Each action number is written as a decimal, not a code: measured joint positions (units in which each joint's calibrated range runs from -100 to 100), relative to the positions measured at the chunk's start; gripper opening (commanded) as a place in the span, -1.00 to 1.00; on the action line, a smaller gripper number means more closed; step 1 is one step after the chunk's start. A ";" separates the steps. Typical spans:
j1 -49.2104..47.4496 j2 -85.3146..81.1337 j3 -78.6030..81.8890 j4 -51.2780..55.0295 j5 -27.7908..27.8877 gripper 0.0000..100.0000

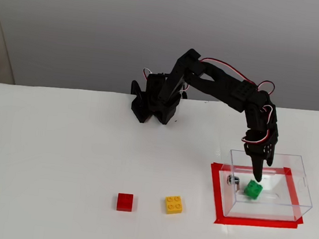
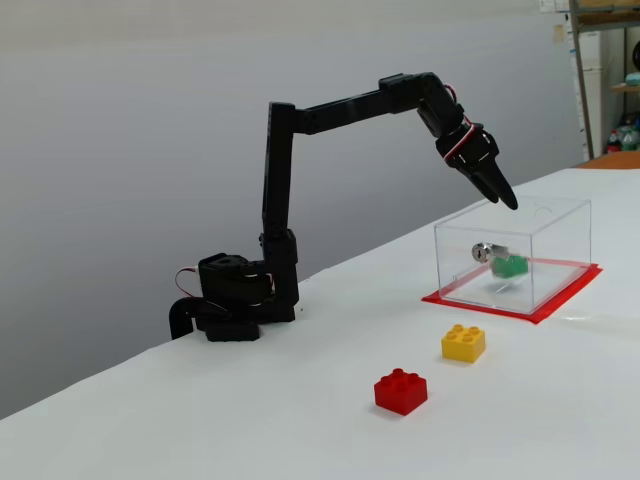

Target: Pick the green lego brick and place it into the transparent box

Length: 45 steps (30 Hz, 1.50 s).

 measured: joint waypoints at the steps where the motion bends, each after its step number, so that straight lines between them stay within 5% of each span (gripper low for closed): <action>1: 0.00 0.00 0.00 0.00 0.00 -0.47; 6: 0.00 0.00 0.00 0.00 0.00 -0.48; 16: 0.43 0.00 0.00 0.09 0.24 -0.87; 30: 5.98 -12.60 1.68 0.94 0.24 -0.87; 45: 19.12 -42.11 30.45 0.94 0.20 -0.87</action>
